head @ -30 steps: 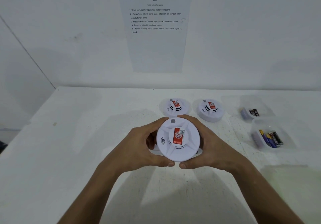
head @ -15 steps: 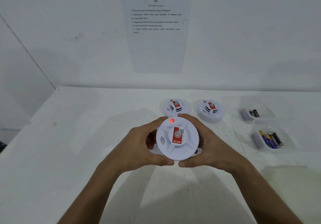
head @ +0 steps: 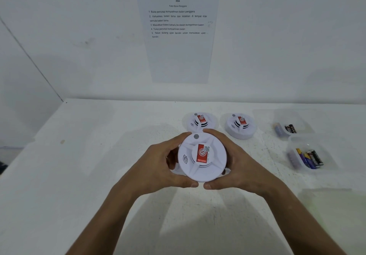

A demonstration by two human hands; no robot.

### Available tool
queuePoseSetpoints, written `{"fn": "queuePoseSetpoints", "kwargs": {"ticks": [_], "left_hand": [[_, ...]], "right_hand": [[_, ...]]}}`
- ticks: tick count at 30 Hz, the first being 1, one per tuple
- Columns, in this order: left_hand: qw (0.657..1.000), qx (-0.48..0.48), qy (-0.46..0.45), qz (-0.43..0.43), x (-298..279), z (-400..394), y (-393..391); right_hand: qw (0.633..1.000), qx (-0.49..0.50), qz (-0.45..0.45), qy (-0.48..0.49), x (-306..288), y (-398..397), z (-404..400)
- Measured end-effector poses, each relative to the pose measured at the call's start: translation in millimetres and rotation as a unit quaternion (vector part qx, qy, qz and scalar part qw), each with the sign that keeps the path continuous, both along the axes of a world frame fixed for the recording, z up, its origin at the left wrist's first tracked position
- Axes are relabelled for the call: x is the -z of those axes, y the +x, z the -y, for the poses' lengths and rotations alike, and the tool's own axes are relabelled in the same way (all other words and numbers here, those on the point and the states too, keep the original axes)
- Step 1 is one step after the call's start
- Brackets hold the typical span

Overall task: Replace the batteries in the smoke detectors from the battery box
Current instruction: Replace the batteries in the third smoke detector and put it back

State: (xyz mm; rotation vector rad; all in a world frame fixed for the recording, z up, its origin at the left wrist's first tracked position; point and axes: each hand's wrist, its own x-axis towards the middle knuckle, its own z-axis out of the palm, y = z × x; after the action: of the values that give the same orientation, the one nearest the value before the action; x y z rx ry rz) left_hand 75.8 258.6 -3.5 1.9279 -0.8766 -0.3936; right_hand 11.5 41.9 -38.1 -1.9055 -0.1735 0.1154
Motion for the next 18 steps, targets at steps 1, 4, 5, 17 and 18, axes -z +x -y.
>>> {"fn": "queuePoseSetpoints", "kwargs": {"ticks": [1, 4, 5, 17, 18], "left_hand": [[1.0, 0.0, 0.0, -0.001, 1, 0, 1], [1.0, 0.001, 0.0, -0.004, 3, -1, 3], [1.0, 0.002, -0.001, -0.003, 3, -1, 3], [1.0, -0.013, -0.007, 0.013, 10, -8, 25], [1.0, -0.013, -0.005, 0.018, 10, -9, 28]], "right_hand": [[1.0, 0.0, 0.0, 0.001, 1, 0, 0], [1.0, 0.002, 0.0, 0.003, 2, 1, -1], [1.0, 0.002, 0.0, 0.004, 2, 2, -1], [1.0, 0.019, 0.014, -0.01, 0, 26, -7], [1.0, 0.02, 0.015, -0.015, 0, 29, -7]]}}
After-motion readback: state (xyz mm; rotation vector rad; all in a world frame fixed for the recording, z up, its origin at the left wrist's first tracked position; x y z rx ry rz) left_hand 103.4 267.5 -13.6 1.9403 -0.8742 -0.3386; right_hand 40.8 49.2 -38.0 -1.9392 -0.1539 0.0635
